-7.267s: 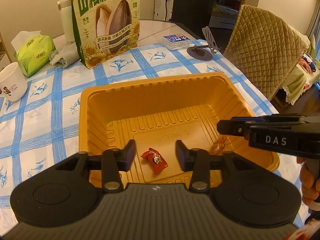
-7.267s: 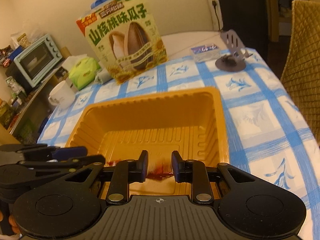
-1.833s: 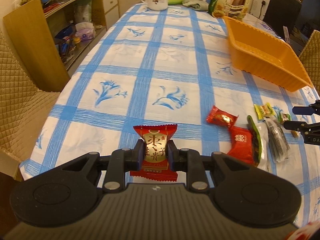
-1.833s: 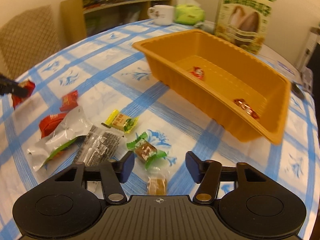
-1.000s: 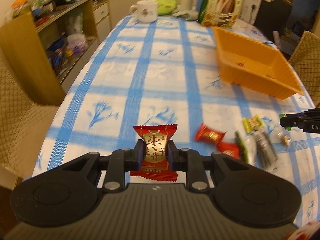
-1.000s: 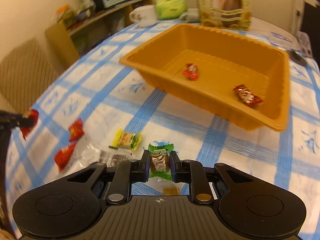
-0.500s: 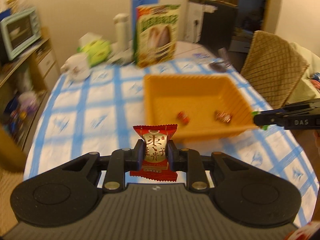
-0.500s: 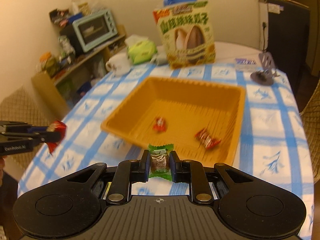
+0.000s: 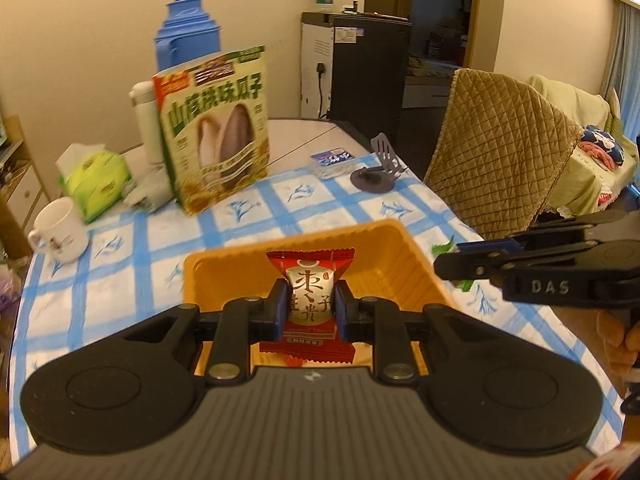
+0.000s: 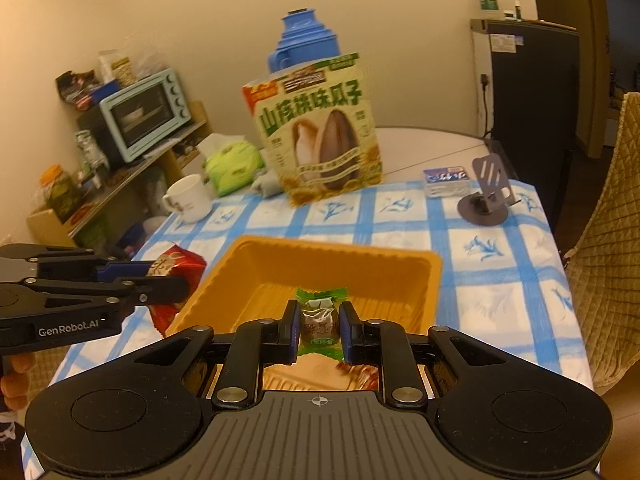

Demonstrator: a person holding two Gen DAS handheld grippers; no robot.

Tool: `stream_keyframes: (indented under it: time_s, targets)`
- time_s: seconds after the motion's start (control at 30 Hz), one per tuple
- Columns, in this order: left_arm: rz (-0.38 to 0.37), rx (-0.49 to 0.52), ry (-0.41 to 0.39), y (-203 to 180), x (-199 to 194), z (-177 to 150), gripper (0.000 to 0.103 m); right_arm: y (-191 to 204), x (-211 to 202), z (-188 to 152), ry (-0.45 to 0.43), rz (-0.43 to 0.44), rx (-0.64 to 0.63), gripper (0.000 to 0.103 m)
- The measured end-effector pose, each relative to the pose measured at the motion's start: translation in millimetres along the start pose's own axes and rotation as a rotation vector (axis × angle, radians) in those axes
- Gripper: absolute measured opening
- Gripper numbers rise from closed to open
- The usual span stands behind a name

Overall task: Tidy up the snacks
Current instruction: 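Carry both held snacks over the orange tray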

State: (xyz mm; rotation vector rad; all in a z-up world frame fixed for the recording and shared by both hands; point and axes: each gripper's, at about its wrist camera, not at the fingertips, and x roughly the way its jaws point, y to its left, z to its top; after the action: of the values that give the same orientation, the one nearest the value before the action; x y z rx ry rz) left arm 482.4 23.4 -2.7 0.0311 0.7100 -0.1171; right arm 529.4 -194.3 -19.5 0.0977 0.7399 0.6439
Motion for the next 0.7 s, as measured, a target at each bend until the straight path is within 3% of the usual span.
stream_keyframes:
  time_s: [0.3,0.7]
  targets:
    - [-0.013,-0.011,0.038,-8.7,44.1,18.9,0.022,-26.2,26.0,10.4,0.016,-0.042,0.056,0.021]
    - [0.015,-0.033,0.135,-10.5,101.1,6.6,0.022,-43.4,59.5,-2.7,0.072,-0.088,0.092,0.021]
